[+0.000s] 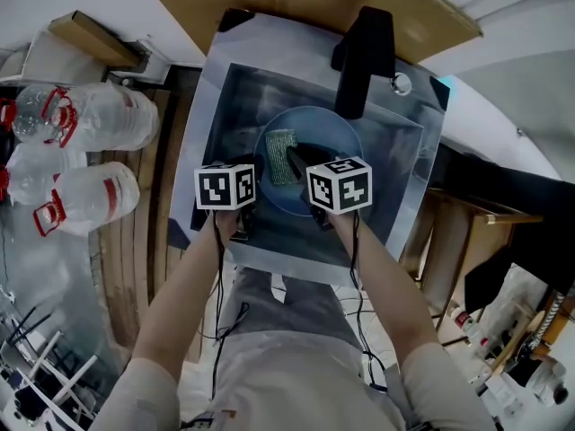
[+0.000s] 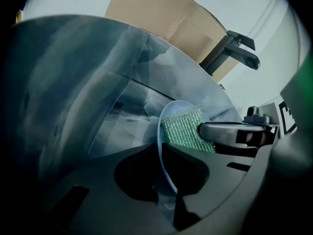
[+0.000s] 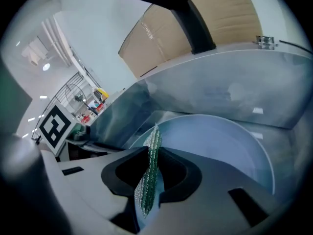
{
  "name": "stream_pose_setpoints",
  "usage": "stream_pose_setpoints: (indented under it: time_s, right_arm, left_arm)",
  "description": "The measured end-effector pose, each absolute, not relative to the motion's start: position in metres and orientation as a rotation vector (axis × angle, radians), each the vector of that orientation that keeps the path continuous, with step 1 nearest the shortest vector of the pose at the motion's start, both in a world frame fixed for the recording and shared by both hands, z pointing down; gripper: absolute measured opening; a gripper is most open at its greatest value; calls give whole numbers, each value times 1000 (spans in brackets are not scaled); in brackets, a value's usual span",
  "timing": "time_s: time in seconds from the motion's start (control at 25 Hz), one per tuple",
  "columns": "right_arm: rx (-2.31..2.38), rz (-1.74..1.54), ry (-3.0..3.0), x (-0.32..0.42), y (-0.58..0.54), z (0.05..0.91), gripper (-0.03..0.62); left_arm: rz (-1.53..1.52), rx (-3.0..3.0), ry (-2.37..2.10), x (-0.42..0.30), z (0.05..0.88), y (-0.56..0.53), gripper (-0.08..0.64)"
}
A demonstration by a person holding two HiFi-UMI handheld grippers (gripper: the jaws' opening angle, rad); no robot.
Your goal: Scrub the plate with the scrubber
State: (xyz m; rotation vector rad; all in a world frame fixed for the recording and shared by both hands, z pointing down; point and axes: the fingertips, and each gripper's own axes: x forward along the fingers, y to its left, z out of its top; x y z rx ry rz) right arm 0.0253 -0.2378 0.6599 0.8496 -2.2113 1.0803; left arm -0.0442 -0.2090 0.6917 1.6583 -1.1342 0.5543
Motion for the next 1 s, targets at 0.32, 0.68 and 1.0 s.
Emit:
stream_pose_setpoints:
  time_s: [0.32,0.68,1.0]
  right_arm:
    - [765,999,-2138,23,-237,688,89]
    - [726,464,-2053,28,-277,691,74]
    - [741,250,-1886,84,-304,695,74]
  left_arm:
    - [540,1647,-1129,-45,694,-208,41]
    - [620,1765,-1105,-41,690,-210,48]
    - [503,1692,-1135,-44,691,-213,40]
